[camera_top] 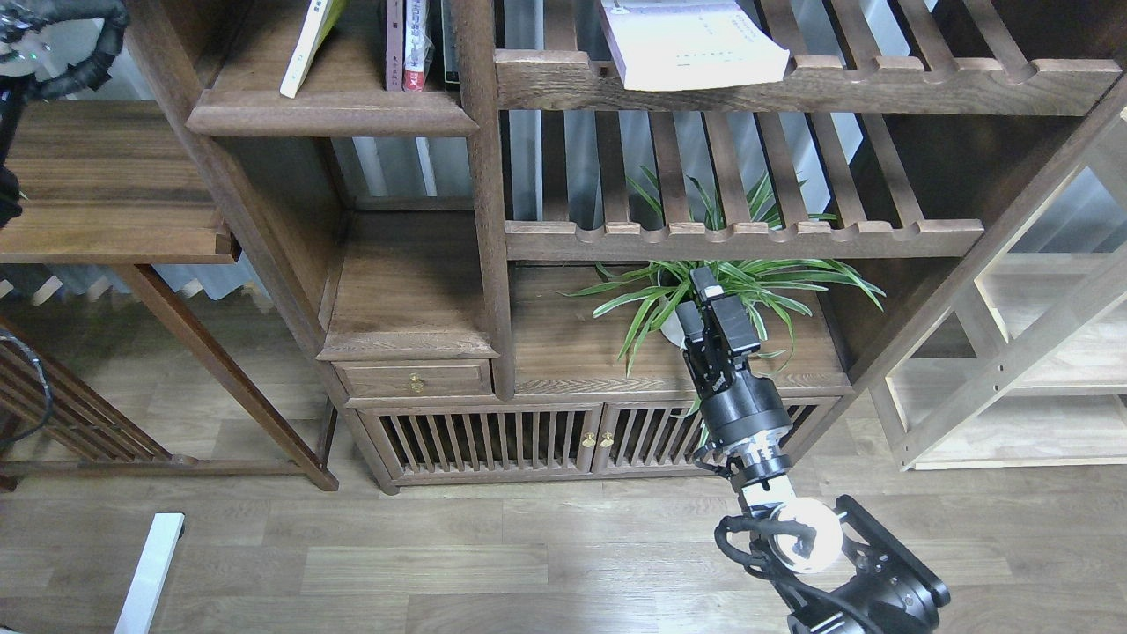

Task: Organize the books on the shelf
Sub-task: 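Push the red book onto the upper shelf with the left gripper, then lower the left arm and raise the right gripper toward the white book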

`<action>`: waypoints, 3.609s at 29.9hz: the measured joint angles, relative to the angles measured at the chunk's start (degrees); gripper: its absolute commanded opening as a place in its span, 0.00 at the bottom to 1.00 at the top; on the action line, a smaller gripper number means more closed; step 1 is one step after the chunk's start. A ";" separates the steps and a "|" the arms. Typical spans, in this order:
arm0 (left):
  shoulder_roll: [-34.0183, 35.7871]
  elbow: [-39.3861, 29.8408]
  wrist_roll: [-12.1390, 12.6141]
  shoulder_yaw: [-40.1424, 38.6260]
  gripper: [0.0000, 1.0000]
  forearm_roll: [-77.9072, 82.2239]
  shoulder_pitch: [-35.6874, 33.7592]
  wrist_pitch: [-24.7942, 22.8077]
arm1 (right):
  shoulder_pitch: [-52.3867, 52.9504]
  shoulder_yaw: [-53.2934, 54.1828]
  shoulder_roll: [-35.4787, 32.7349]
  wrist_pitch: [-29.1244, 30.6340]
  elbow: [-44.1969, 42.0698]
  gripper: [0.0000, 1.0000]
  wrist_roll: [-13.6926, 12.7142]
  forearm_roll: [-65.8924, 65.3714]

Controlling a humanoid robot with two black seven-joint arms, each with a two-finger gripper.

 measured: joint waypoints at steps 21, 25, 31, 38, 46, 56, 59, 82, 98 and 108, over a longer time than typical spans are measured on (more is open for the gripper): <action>-1.74 3.26 -1.59 4.45 0.34 0.07 -1.46 0.45 | -0.15 0.01 -0.61 0.00 0.26 0.82 0.00 0.53; -1.78 4.23 -2.49 6.17 0.44 0.08 -1.92 0.53 | -0.04 0.00 -0.61 0.00 0.26 0.82 0.00 0.53; -2.17 5.57 -3.76 6.54 0.47 0.08 -2.04 0.68 | 0.19 0.00 -0.62 0.00 0.26 0.82 0.00 0.53; -2.59 5.94 -5.49 6.56 0.49 0.08 -2.24 0.74 | 0.31 0.00 -0.70 0.00 0.26 0.82 0.00 0.53; -5.01 6.28 -6.15 6.49 0.50 0.03 -5.33 1.00 | 0.31 -0.09 -0.71 0.00 0.26 0.82 0.00 0.53; -5.30 6.10 -6.64 5.87 0.66 -0.20 -6.92 0.89 | 1.18 0.88 -0.87 0.00 0.35 0.82 0.00 0.53; -4.82 5.92 -6.95 5.56 0.81 -0.56 -6.71 0.42 | 2.53 1.95 -0.87 0.00 -0.02 0.83 -0.04 0.53; 0.34 -0.98 -16.66 1.40 0.99 -8.87 -5.36 -23.87 | 6.52 11.34 -1.79 0.00 3.87 0.83 -0.06 1.13; 1.75 -8.48 -16.94 0.52 0.99 -23.18 3.69 -28.49 | 5.90 10.31 -3.34 0.00 9.36 0.80 -0.42 1.18; -0.97 -23.02 -16.60 0.58 0.98 -29.66 16.58 -28.49 | 8.56 8.03 -1.77 0.00 9.75 0.81 -0.54 1.00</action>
